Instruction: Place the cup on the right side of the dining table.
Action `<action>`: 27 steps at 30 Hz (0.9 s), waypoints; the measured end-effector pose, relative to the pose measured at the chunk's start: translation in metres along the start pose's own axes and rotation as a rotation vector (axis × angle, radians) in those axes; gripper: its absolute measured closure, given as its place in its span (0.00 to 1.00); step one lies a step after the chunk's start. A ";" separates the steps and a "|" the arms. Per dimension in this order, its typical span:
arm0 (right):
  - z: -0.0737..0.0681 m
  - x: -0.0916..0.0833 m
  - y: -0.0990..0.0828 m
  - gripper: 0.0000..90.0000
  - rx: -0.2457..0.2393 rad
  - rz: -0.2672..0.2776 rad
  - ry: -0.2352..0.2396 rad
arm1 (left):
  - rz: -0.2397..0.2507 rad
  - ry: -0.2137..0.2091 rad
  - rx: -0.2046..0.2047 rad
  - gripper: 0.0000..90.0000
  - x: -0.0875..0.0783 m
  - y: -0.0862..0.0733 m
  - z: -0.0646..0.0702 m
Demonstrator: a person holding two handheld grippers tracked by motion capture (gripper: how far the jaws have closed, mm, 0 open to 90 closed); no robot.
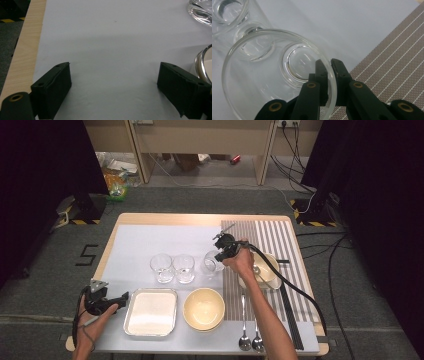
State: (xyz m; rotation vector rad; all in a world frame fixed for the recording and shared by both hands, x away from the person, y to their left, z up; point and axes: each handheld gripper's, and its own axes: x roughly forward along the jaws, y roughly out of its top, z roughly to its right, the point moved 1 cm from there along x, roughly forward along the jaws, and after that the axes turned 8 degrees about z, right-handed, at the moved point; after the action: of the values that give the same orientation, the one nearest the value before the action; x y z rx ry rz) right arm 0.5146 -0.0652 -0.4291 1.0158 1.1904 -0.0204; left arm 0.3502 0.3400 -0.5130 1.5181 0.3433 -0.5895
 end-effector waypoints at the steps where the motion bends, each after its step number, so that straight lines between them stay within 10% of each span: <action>1: 0.000 -0.001 0.001 0.94 0.007 -0.004 0.000 | 0.000 0.000 0.000 0.13 0.000 0.000 0.000; 27: 0.047 -0.012 0.019 0.94 0.144 0.045 -0.069 | 0.000 0.000 0.000 0.13 0.000 0.000 0.000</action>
State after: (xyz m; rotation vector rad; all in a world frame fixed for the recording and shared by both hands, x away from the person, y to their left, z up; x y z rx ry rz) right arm 0.5546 -0.0911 -0.4075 1.1587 1.1153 -0.1063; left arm 0.3501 0.3399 -0.5130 1.5187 0.3432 -0.5889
